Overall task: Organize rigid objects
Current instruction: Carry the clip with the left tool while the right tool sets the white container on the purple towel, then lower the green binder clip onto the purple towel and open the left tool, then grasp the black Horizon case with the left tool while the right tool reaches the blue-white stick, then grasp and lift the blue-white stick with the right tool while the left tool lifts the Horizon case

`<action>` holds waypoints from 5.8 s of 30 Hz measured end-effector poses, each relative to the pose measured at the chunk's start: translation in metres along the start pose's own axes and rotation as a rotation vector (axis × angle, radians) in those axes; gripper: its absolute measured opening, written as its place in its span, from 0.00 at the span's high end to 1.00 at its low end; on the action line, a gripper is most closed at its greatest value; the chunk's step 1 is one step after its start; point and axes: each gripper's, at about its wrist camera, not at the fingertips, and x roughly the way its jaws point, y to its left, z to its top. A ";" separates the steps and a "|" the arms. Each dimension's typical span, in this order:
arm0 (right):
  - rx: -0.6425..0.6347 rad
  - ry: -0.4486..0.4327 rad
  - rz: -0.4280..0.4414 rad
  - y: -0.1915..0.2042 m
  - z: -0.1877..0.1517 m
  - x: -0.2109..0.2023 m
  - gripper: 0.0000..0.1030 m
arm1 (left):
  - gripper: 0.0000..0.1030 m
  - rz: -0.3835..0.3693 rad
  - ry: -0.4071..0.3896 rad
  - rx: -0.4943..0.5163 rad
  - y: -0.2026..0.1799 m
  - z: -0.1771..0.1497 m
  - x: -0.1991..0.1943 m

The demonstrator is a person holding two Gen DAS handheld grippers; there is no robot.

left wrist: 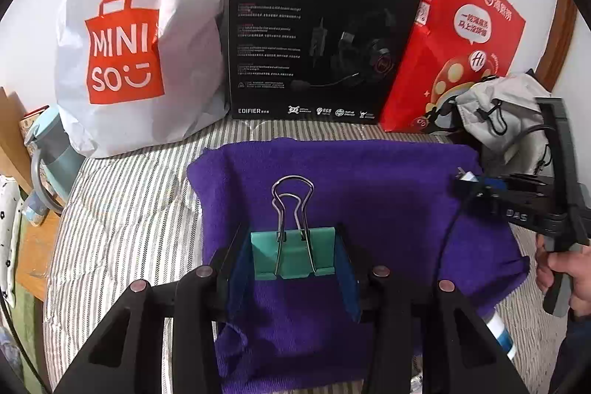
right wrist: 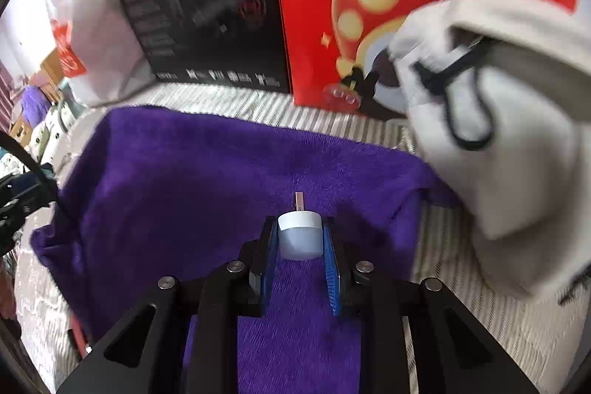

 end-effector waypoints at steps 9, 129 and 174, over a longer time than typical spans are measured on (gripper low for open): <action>-0.009 0.036 -0.018 0.004 0.004 0.020 0.77 | 0.61 0.007 0.014 0.010 0.001 0.007 0.015; 0.164 0.073 0.104 0.018 -0.217 -0.158 0.34 | 0.13 0.123 0.247 -0.042 -0.029 -0.164 -0.039; -0.008 0.040 0.072 0.039 -0.169 -0.090 0.65 | 0.79 0.006 0.129 -0.009 -0.030 -0.162 -0.053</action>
